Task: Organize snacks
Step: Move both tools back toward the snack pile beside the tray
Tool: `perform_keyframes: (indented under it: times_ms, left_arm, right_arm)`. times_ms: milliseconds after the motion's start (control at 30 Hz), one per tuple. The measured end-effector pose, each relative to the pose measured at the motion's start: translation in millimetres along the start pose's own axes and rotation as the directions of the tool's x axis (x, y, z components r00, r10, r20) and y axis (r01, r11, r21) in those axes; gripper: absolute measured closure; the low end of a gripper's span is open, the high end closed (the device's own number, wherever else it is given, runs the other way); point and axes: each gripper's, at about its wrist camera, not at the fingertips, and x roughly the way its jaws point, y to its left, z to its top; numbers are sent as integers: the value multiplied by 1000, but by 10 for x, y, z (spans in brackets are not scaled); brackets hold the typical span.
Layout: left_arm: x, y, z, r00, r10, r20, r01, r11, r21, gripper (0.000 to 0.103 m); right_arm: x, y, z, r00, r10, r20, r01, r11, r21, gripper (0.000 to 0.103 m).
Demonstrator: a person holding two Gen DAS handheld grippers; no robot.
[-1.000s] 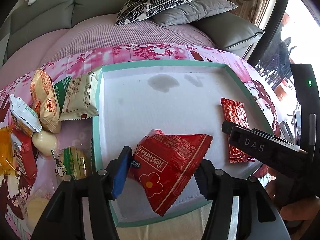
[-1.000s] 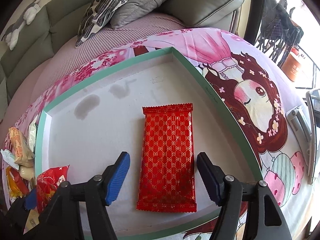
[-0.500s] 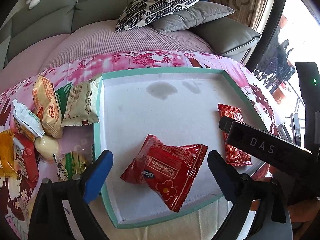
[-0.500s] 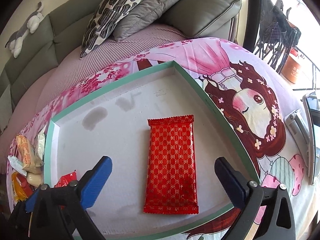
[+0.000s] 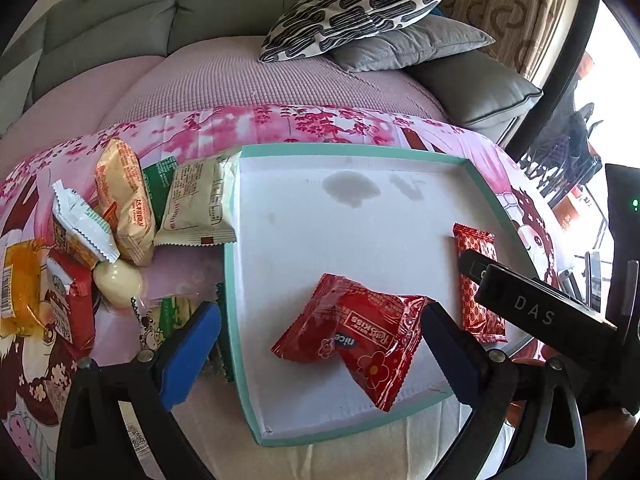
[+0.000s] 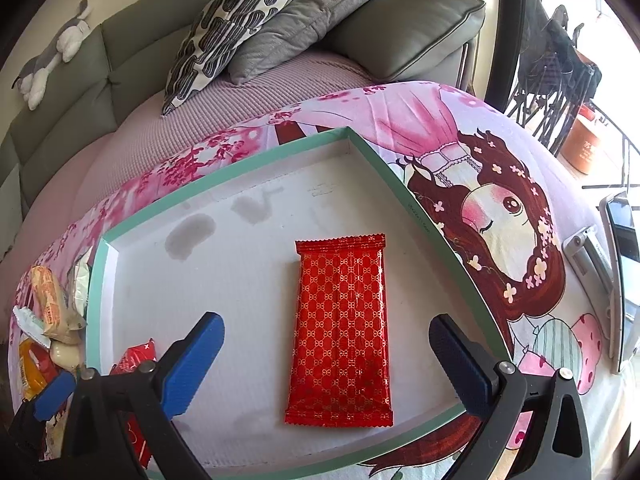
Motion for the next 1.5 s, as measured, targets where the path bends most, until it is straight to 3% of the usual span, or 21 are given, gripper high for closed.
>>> perform_keyframes:
  times_ms: [167, 333, 567, 867, 1133, 1500]
  left_arm:
    - [-161, 304, 61, 999, 35, 14, -34, 995, -98, 3]
    - [-360, 697, 71, 994, 110, 22, -103, 973, -209, 3]
    - [-686, 1322, -36, 978, 207, 42, -176, 910, -376, 3]
    - [-925, 1809, -235, 960, 278, 32, -224, 832, -508, 3]
    - [-860, 1822, -354, 969, 248, 0, -213, 831, -514, 3]
    - [-733, 1827, -591, 976, 210, -55, -207, 823, -528, 3]
  right_arm:
    - [-9, 18, -4, 1000, -11, 0, 11, 1000, -18, 0]
    - [-27, 58, -18, 1000, -10, -9, 10, 999, -35, 0]
    - [-126, 179, -31, 1000, 11, 15, -10, 998, -65, 0]
    - [-334, 729, -146, 992, 125, 34, -116, 972, -207, 0]
    - [-439, 1374, -480, 973, 231, -24, -222, 893, -391, 0]
    - [-354, 1771, -870, 973, 214, -85, -227, 822, -522, 0]
